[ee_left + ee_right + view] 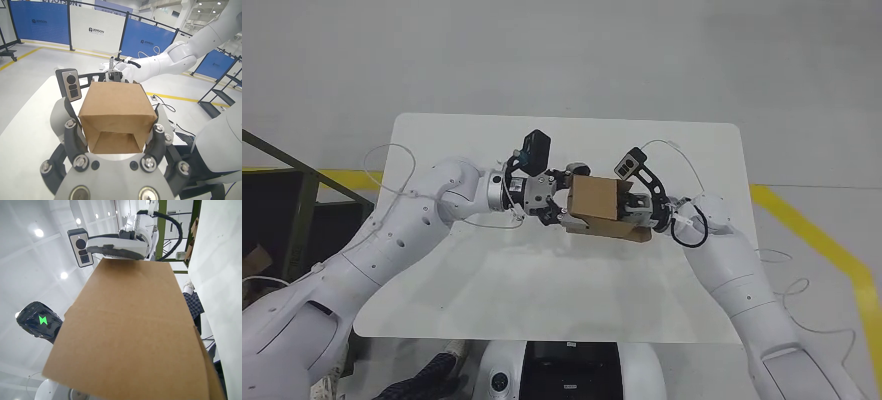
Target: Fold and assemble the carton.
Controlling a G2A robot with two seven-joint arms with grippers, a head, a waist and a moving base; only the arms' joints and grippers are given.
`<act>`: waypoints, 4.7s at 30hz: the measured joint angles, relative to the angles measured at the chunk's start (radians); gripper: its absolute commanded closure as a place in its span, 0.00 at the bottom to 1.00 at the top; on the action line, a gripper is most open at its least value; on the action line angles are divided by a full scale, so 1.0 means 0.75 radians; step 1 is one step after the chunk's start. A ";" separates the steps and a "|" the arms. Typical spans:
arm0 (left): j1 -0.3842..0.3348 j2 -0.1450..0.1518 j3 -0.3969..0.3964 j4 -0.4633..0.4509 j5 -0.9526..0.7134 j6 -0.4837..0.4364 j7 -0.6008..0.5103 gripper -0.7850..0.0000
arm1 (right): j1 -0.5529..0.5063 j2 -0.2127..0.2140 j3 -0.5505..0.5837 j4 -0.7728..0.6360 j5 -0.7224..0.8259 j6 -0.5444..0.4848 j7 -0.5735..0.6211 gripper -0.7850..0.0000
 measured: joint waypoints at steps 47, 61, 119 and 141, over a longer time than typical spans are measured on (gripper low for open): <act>0.003 0.013 -0.002 -0.010 -0.006 0.000 0.094 0.41 | -0.035 0.032 0.068 0.005 -0.053 0.000 -0.007 1.00; 0.016 0.011 -0.015 -0.009 0.027 0.000 0.141 0.45 | -0.070 0.043 0.087 -0.055 -0.103 -0.069 -0.060 1.00; 0.028 -0.032 -0.010 0.006 0.002 0.000 0.191 0.42 | -0.137 0.053 0.085 -0.244 -0.197 -0.435 -0.268 1.00; 0.023 -0.027 -0.013 0.013 -0.017 0.000 0.166 0.39 | -0.134 0.062 0.090 -0.236 -0.212 -0.398 -0.244 1.00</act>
